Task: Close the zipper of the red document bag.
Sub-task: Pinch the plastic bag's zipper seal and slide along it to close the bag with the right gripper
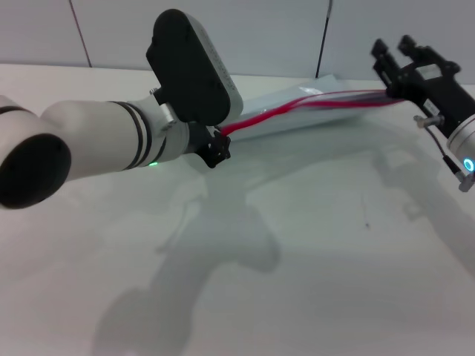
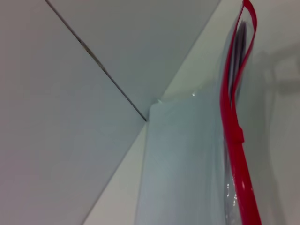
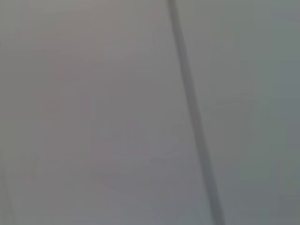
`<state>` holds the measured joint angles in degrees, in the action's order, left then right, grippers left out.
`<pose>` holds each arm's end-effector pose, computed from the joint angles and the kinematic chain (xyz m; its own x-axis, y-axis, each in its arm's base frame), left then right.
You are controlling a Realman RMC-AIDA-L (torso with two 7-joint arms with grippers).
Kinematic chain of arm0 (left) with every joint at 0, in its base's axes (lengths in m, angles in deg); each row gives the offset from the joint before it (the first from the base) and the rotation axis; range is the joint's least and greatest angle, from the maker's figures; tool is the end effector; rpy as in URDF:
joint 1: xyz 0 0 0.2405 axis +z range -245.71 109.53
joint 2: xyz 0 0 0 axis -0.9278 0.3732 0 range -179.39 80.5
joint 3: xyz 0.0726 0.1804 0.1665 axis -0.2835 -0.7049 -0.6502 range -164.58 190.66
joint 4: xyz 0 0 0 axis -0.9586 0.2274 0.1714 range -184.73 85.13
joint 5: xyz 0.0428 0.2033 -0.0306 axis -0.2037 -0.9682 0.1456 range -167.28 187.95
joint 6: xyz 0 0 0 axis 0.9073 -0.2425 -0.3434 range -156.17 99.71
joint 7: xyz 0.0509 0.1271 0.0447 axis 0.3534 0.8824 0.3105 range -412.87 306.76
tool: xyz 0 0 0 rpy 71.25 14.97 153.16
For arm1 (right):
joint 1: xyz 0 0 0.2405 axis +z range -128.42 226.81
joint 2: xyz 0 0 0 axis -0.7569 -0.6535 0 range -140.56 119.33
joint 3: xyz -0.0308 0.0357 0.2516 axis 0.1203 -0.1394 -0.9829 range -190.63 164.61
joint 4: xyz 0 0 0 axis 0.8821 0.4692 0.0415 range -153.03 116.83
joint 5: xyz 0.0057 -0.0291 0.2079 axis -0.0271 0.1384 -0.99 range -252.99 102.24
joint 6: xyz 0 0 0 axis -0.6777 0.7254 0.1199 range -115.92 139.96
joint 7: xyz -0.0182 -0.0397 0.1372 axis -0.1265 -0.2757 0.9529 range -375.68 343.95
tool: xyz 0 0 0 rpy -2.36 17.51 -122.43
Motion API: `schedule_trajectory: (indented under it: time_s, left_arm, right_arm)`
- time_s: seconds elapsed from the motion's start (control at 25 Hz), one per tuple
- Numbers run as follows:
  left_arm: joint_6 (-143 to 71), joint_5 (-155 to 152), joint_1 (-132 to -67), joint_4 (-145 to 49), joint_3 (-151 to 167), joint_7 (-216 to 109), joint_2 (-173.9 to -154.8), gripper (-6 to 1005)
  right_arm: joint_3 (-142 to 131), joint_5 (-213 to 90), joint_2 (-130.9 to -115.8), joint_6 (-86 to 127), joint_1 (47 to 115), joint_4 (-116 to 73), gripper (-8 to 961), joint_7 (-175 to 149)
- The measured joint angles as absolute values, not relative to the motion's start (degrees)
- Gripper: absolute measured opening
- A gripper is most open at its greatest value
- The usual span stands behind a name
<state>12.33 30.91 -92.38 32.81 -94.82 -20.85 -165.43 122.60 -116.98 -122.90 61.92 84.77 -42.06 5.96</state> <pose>-0.1492 0.3753 -0.0401 0.9852 0.1393 -0.1001 0.0255 -0.6957 -0.7179 0.2367 0.4040 -0.0325 0.6184 -0.0601 -0.7835 -0.7152 -0.4562 -0.5295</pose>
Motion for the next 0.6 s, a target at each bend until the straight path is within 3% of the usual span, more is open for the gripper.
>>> schedule_trajectory:
  time_s: [0.12, 0.28, 0.6]
  left_arm:
    - [11.2, 30.2, -91.6, 33.5, -95.0, -20.9, -165.51, 63]
    - [10.2, 30.2, -90.9, 34.2, -94.8, -20.9, -165.51, 60]
    - [10.4, 30.1, -90.2, 35.8, -95.2, -20.4, -165.13, 59]
  right_arm:
    - [122.3, -105.7, -119.94, 65.1, 85.4, -41.9, 483, 17.4]
    - [122.3, -96.6, -117.51, 69.6, 86.4, -41.5, 482, 23.4]
    - [122.2, -84.5, -116.28, 70.5, 89.2, -41.5, 467, 23.8]
